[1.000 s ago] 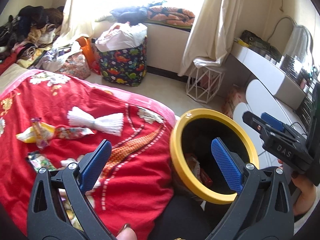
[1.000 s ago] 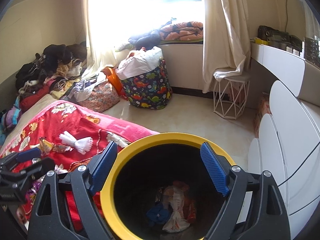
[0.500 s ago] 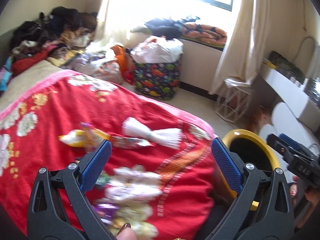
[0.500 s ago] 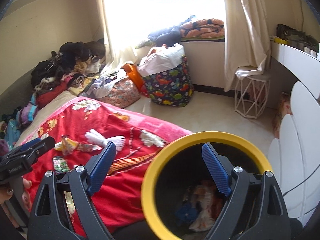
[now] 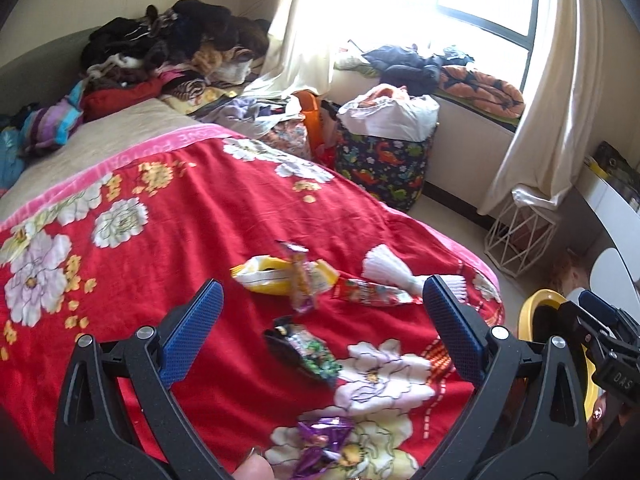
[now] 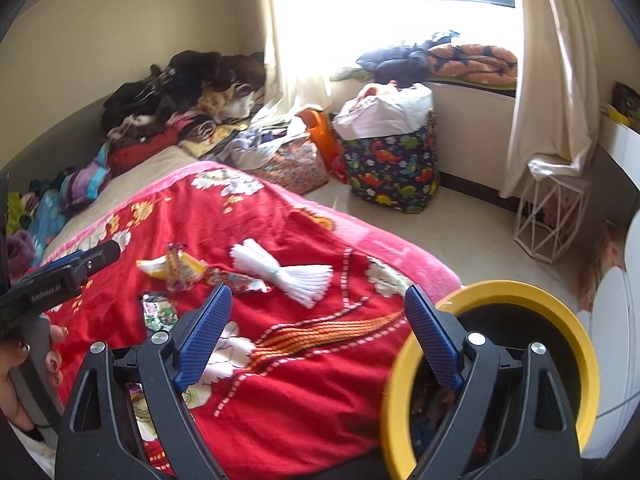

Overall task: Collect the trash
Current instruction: 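Move both tools back toward the white gloves and wrappers on the bedspread, then grasp the white glove bundle with the right tool while the left tool grasps a dark wrapper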

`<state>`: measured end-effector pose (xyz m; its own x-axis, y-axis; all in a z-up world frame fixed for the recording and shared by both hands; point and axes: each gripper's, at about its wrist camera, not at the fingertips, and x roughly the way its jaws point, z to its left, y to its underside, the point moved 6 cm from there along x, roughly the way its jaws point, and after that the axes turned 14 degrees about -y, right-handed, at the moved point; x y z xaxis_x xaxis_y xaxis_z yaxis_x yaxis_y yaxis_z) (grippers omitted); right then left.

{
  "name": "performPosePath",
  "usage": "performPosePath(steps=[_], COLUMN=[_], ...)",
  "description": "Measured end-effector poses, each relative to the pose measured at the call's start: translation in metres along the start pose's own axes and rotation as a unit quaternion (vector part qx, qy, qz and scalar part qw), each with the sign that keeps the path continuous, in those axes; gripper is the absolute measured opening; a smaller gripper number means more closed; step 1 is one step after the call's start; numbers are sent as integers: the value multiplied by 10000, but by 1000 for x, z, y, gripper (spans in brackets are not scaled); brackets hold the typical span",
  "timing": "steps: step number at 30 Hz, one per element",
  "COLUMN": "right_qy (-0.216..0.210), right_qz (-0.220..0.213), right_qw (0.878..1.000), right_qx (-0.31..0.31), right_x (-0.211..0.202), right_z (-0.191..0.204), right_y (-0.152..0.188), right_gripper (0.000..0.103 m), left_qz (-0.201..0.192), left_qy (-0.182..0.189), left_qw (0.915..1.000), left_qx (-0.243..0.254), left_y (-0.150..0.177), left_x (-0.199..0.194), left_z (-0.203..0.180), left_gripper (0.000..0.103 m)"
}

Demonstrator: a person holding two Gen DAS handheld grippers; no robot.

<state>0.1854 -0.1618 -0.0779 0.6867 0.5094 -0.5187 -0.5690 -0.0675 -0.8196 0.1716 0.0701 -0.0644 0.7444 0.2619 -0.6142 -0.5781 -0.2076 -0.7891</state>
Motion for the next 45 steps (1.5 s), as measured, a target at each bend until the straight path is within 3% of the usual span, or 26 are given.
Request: performPosePath(steps=[10, 21, 26, 29, 34, 37, 39, 41, 42, 45], right_qy=[-67, 157, 61, -20, -90, -213, -327, -436, -543, -650], right_qz=[239, 611, 739, 777, 946, 1068, 1154, 1115, 1099, 1024], right_qw=[9996, 9976, 9945, 9931, 9900, 9861, 9818, 9806, 9801, 9820], right_qx=[-92, 295, 744, 882, 1043, 1253, 1474, 1551, 1560, 1445], right_x=[39, 93, 118, 130, 156, 169, 177, 177, 176, 169], right_z=[9, -24, -45, -51, -59, -64, -69, -70, -68, -63], right_y=[-5, 3, 9, 9, 10, 14, 19, 20, 21, 19], right_gripper=[85, 85, 78, 75, 71, 69, 63, 50, 35, 19], left_qz=[150, 767, 945, 1025, 1133, 1210, 1262, 1280, 1284, 1288], left_qy=[-39, 223, 342, 354, 356, 336, 310, 287, 283, 262], left_qw=[9996, 9962, 9945, 9937, 9926, 9918, 9912, 9910, 9910, 9910], left_qx=[-248, -342, -291, -265, -235, -238, -246, -254, -256, -236], left_y=[8, 40, 51, 56, 63, 67, 69, 71, 71, 71], left_x=[13, 42, 51, 57, 64, 70, 73, 75, 76, 78], left_z=[26, 16, 5, 3, -1, -2, -2, -2, -1, -2], left_gripper=[92, 86, 86, 78, 77, 71, 69, 67, 65, 56])
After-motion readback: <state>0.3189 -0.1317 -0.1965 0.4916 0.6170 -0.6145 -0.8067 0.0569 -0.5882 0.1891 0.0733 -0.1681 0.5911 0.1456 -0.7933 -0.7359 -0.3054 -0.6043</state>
